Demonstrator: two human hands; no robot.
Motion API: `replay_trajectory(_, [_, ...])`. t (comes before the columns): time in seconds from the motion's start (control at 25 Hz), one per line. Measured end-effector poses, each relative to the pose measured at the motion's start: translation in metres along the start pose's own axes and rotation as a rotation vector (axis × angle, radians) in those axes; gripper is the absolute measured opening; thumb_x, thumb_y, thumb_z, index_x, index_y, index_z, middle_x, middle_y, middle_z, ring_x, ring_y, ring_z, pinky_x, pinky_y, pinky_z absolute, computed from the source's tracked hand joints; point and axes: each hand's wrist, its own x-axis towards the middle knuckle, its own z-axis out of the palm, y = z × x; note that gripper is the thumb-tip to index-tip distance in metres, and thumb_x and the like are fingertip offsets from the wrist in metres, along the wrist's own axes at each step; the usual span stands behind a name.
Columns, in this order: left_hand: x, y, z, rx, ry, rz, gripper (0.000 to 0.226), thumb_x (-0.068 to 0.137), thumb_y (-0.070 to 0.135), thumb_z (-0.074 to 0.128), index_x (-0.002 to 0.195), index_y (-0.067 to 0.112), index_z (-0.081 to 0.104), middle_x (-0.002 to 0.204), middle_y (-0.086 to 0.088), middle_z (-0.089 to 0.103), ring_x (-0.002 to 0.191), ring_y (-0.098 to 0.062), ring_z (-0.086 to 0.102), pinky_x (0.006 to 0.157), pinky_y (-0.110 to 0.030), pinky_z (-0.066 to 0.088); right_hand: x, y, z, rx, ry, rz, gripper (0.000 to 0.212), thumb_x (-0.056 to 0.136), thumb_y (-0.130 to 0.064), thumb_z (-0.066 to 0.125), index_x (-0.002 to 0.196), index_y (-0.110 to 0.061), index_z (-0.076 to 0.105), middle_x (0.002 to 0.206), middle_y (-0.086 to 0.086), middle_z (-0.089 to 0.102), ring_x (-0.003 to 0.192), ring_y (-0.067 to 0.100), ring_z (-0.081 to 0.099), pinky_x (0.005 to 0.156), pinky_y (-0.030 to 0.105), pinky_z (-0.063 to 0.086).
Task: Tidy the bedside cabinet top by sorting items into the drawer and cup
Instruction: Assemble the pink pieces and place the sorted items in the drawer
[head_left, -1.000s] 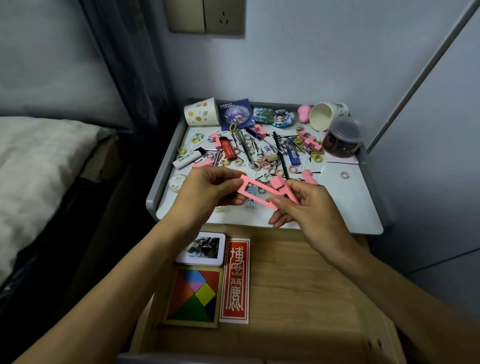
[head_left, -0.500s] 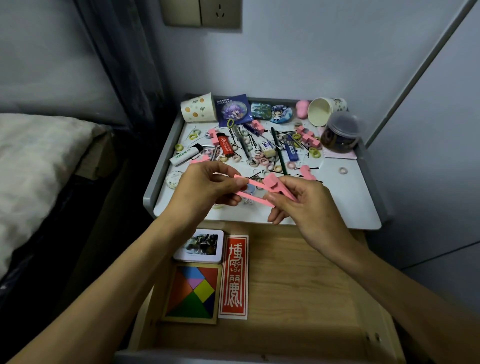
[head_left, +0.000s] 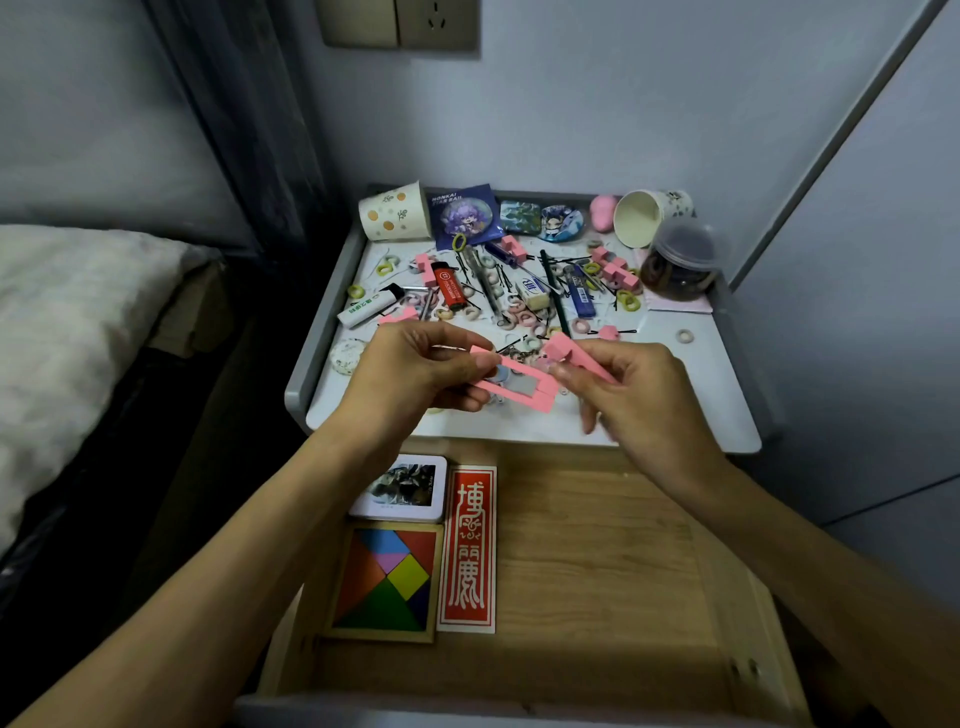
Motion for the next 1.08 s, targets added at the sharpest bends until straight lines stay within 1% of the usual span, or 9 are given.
replay_trajectory(0.04, [0.0, -0.001, 0.0, 0.012, -0.006, -0.004, 0.006, 0.086, 0.002, 0.069, 0.091, 0.004, 0.072, 0.078, -0.013, 0.075, 0.055, -0.017, 0.067, 0.058, -0.023, 0.057, 0.002, 0.0, -0.003, -0.069, 0.032, -0.016, 0.018, 0.092, -0.022, 0.064, 0.108, -0.026, 0.073, 0.067, -0.01, 0.066, 0.058, 0.003, 0.058, 0.055, 0.013, 0.039])
replay_trajectory(0.12, [-0.001, -0.002, 0.002, 0.026, -0.03, -0.022, 0.006, 0.085, 0.004, 0.07, 0.09, 0.005, 0.072, 0.078, -0.013, 0.075, 0.056, -0.018, 0.068, 0.057, -0.023, 0.057, 0.005, -0.001, -0.004, -0.202, 0.036, -0.05, 0.03, 0.096, -0.022, 0.058, 0.125, -0.021, 0.065, 0.088, -0.006, 0.062, 0.081, 0.006, 0.057, 0.067, 0.019, 0.041])
replay_trajectory(0.24, [-0.002, -0.004, 0.006, 0.018, -0.065, -0.038, 0.008, 0.083, 0.004, 0.072, 0.092, 0.005, 0.072, 0.076, -0.014, 0.075, 0.056, -0.019, 0.068, 0.056, -0.023, 0.057, 0.004, -0.003, 0.004, -0.291, -0.096, -0.061, 0.044, 0.101, -0.025, 0.047, 0.145, -0.019, 0.045, 0.099, -0.006, 0.046, 0.097, 0.006, 0.047, 0.078, 0.012, 0.035])
replay_trajectory(0.32, [-0.004, -0.005, 0.01, 0.009, -0.084, -0.033, 0.012, 0.082, 0.004, 0.072, 0.093, 0.008, 0.073, 0.076, -0.016, 0.075, 0.056, -0.019, 0.068, 0.057, -0.024, 0.057, 0.002, -0.003, 0.009, -0.368, -0.152, -0.095, 0.048, 0.101, -0.027, 0.046, 0.148, -0.017, 0.039, 0.093, -0.012, 0.039, 0.092, 0.001, 0.041, 0.077, 0.011, 0.03])
replay_trajectory(0.44, [-0.006, -0.007, 0.014, 0.025, -0.118, -0.028, 0.017, 0.082, 0.005, 0.072, 0.099, 0.006, 0.073, 0.08, -0.019, 0.074, 0.06, -0.021, 0.068, 0.059, -0.025, 0.058, 0.001, -0.003, 0.01, -0.444, -0.168, -0.116, 0.05, 0.101, -0.03, 0.045, 0.149, -0.019, 0.036, 0.086, -0.018, 0.034, 0.08, -0.002, 0.037, 0.07, 0.009, 0.031])
replay_trajectory(0.64, [-0.009, -0.006, 0.016, 0.028, -0.104, -0.024, 0.013, 0.083, 0.003, 0.072, 0.095, 0.005, 0.072, 0.083, -0.023, 0.073, 0.061, -0.023, 0.068, 0.059, -0.026, 0.059, -0.002, -0.003, 0.012, -0.605, -0.216, -0.159, 0.052, 0.101, -0.036, 0.038, 0.15, -0.017, 0.034, 0.096, -0.007, 0.037, 0.088, 0.005, 0.037, 0.069, 0.021, 0.029])
replay_trajectory(0.76, [-0.01, -0.006, 0.016, 0.045, -0.105, -0.024, 0.016, 0.083, 0.004, 0.071, 0.099, 0.002, 0.071, 0.085, -0.024, 0.073, 0.062, -0.024, 0.068, 0.06, -0.026, 0.059, -0.003, -0.004, 0.011, -0.615, -0.253, -0.149, 0.054, 0.101, -0.038, 0.036, 0.151, -0.017, 0.032, 0.1, -0.006, 0.037, 0.088, 0.005, 0.039, 0.069, 0.02, 0.033])
replay_trajectory(0.92, [-0.01, -0.007, 0.016, 0.072, -0.106, 0.001, 0.015, 0.084, 0.004, 0.071, 0.099, 0.002, 0.071, 0.082, -0.021, 0.074, 0.062, -0.026, 0.066, 0.06, -0.026, 0.059, -0.004, -0.006, 0.009, -0.53, -0.351, -0.082, 0.057, 0.1, -0.039, 0.042, 0.152, -0.021, 0.027, 0.129, 0.003, 0.052, 0.11, 0.012, 0.05, 0.089, 0.029, 0.043])
replay_trajectory(1.08, [-0.009, -0.008, 0.014, 0.143, -0.115, 0.009, 0.017, 0.084, 0.005, 0.072, 0.1, 0.0, 0.071, 0.081, -0.018, 0.075, 0.061, -0.025, 0.067, 0.06, -0.026, 0.059, -0.003, -0.008, 0.008, -0.491, -0.454, -0.033, 0.053, 0.101, -0.03, 0.048, 0.15, -0.021, 0.03, 0.118, 0.006, 0.062, 0.093, 0.009, 0.054, 0.076, 0.022, 0.039])
